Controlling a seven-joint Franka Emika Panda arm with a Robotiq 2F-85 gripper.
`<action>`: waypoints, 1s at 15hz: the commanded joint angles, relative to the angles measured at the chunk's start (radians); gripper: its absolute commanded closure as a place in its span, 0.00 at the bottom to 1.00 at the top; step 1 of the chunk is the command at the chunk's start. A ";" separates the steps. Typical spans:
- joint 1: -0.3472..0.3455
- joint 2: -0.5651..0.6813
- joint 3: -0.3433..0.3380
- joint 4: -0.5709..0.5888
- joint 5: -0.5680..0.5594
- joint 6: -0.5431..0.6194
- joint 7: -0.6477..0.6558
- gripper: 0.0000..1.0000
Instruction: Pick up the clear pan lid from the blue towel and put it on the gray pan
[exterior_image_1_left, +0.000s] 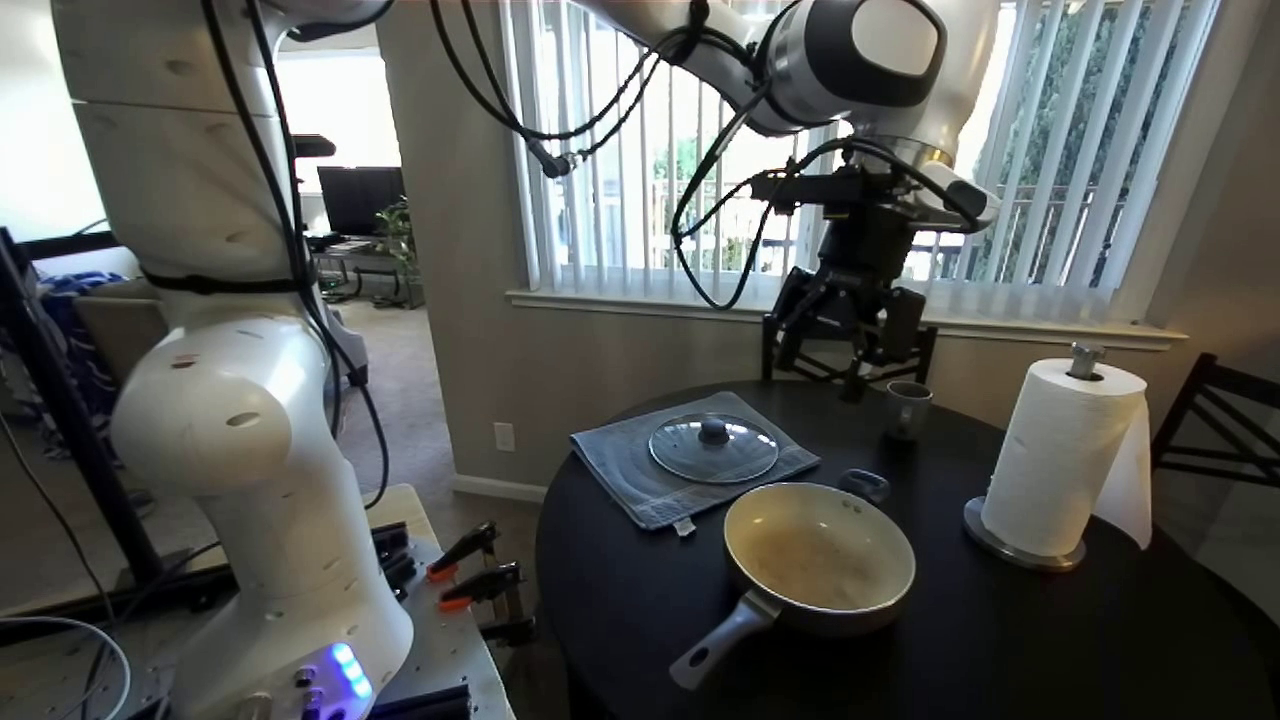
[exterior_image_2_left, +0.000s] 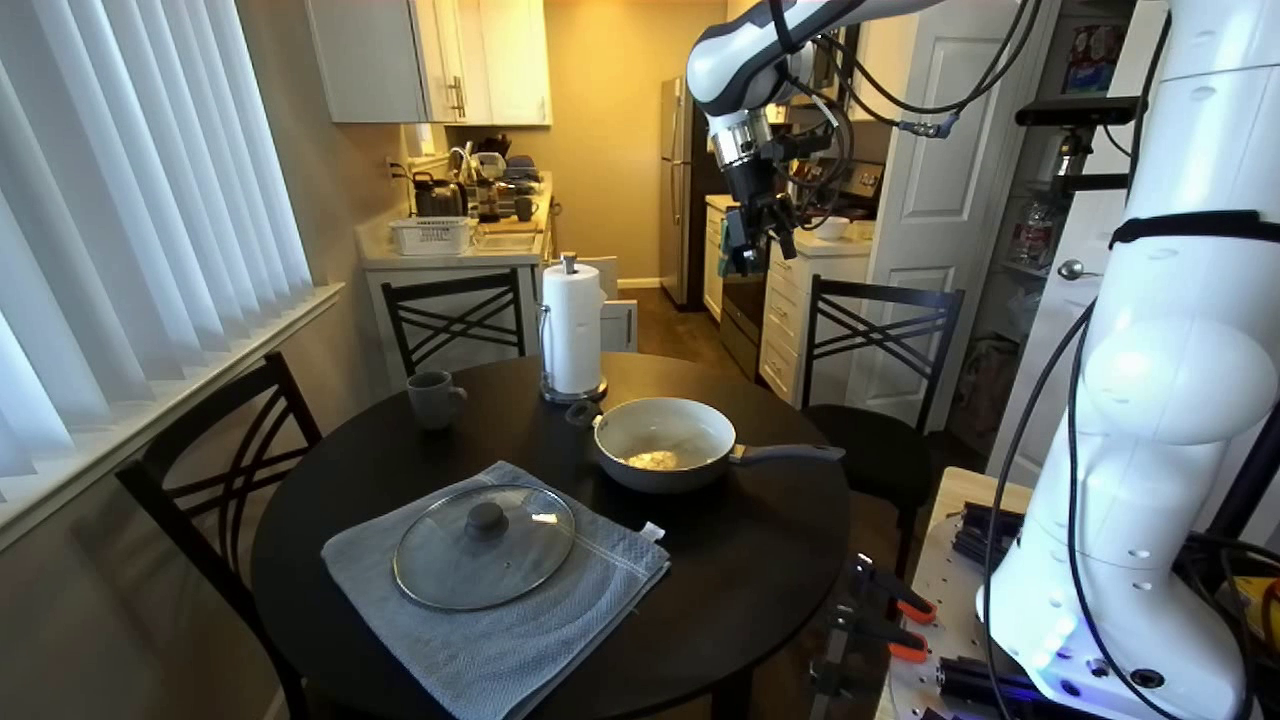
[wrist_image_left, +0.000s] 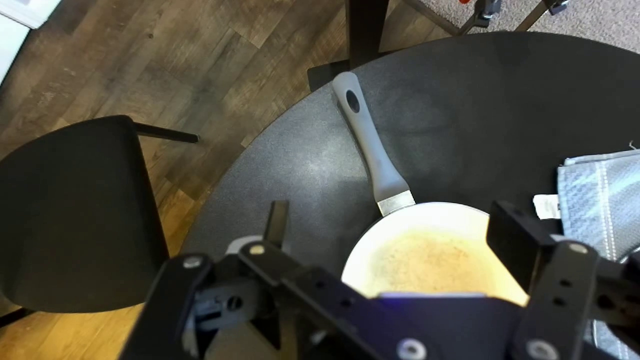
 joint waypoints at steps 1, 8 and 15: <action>-0.009 0.000 0.009 0.002 0.000 -0.002 0.000 0.00; 0.031 -0.030 0.051 0.014 0.046 0.032 0.046 0.00; 0.231 -0.033 0.248 -0.109 -0.101 0.314 0.180 0.00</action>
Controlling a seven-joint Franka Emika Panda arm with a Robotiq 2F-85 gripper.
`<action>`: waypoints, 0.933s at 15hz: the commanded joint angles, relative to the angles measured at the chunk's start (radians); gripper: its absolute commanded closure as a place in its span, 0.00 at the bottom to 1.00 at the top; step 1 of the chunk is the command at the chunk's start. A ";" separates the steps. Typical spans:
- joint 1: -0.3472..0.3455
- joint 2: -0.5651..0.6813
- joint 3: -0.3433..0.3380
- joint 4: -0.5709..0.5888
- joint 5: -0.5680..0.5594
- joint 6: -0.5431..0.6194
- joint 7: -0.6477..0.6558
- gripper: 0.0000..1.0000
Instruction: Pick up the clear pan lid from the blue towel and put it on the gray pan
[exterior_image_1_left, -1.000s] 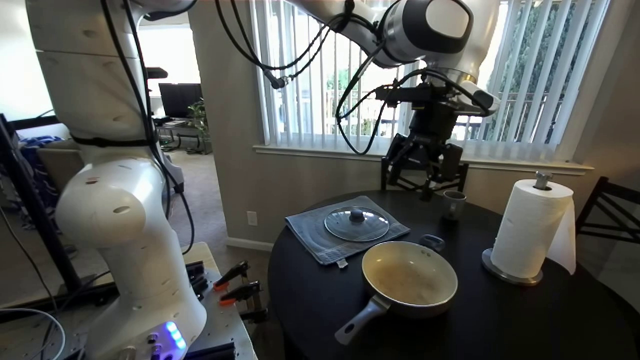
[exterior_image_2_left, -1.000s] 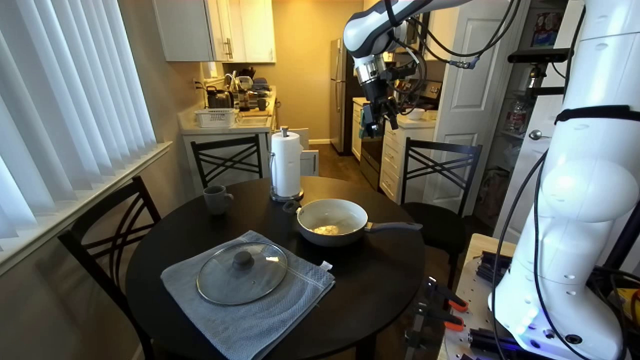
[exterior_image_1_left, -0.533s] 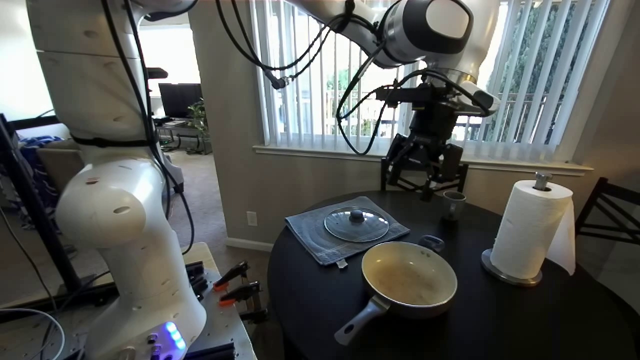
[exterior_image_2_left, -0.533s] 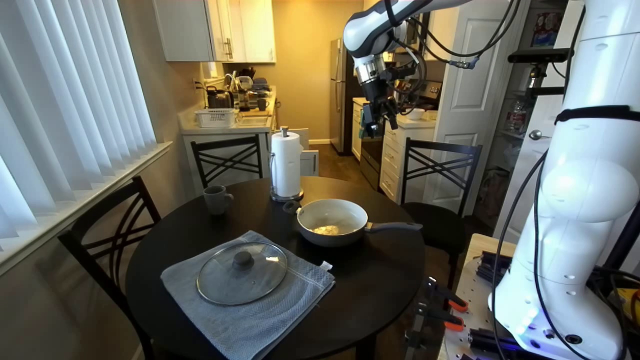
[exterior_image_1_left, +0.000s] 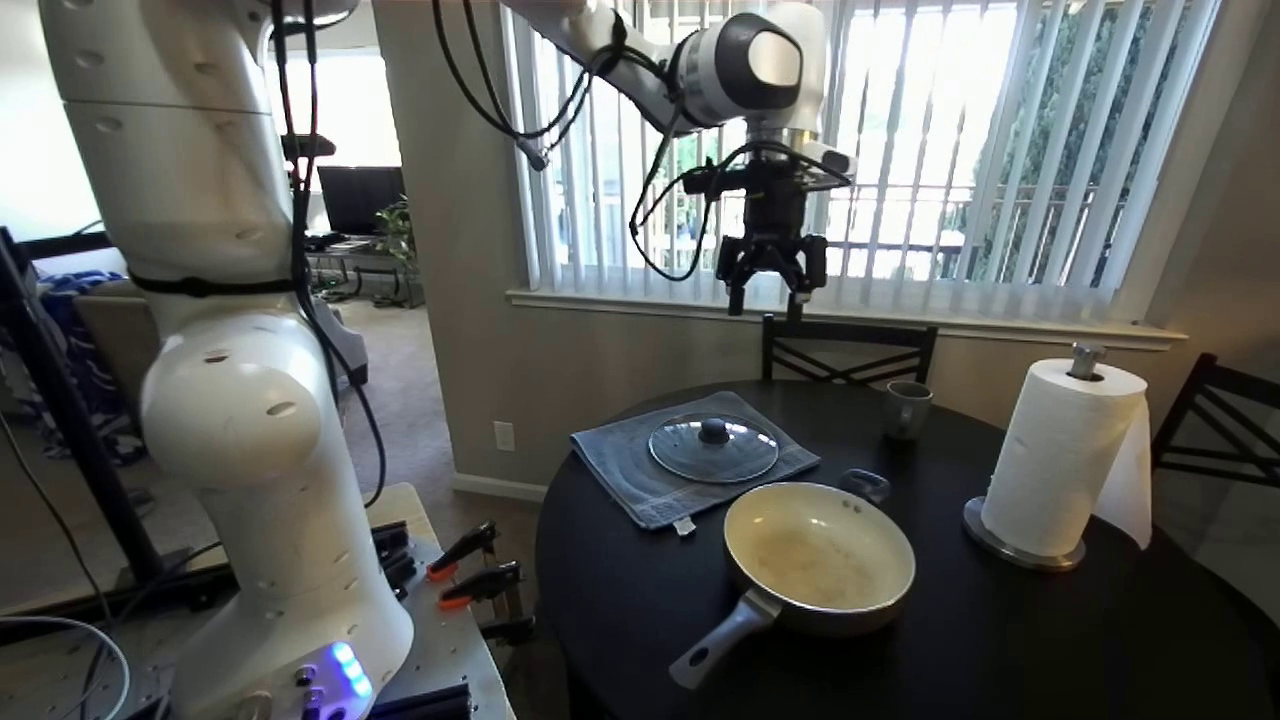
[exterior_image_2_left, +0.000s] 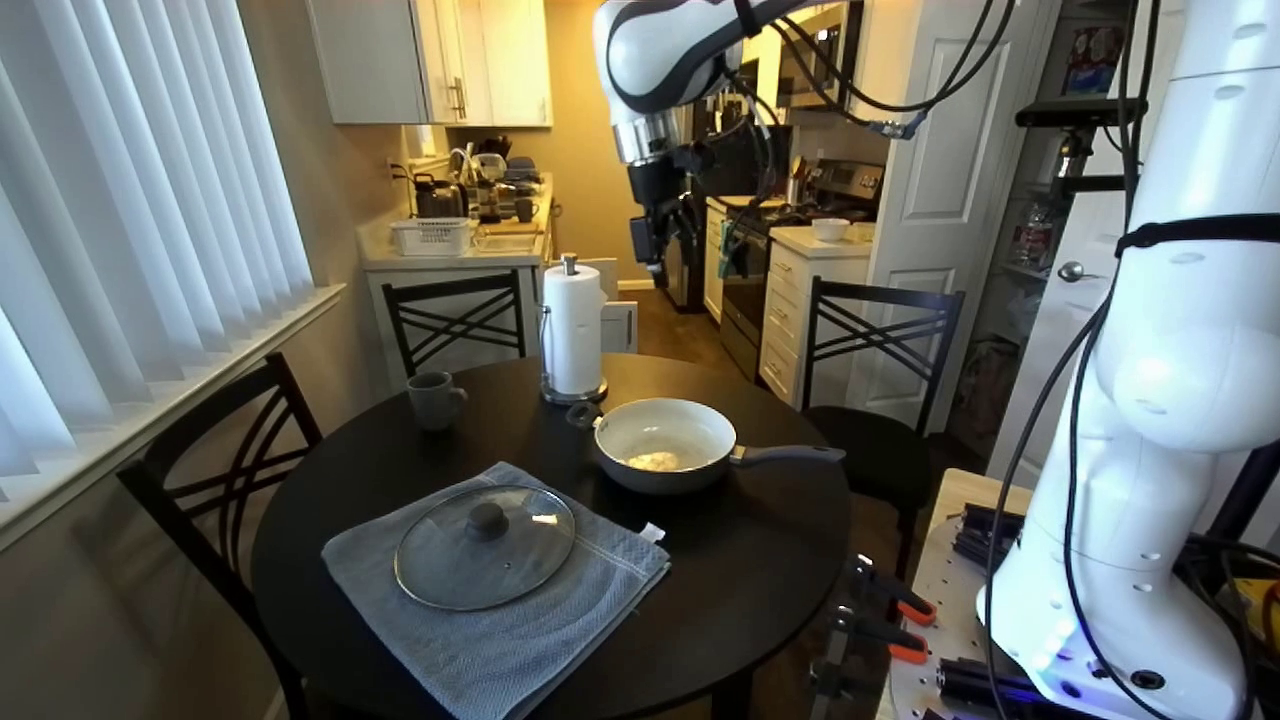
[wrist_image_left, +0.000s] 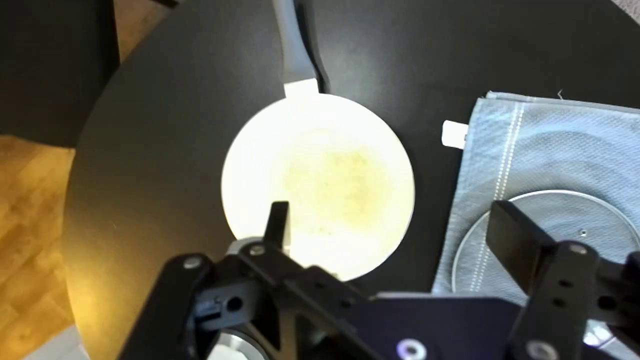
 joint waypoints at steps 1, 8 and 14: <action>0.089 0.016 0.085 -0.090 -0.107 0.185 0.088 0.00; 0.157 0.105 0.118 -0.113 -0.218 0.314 0.150 0.00; 0.152 0.096 0.114 -0.102 -0.218 0.312 0.150 0.00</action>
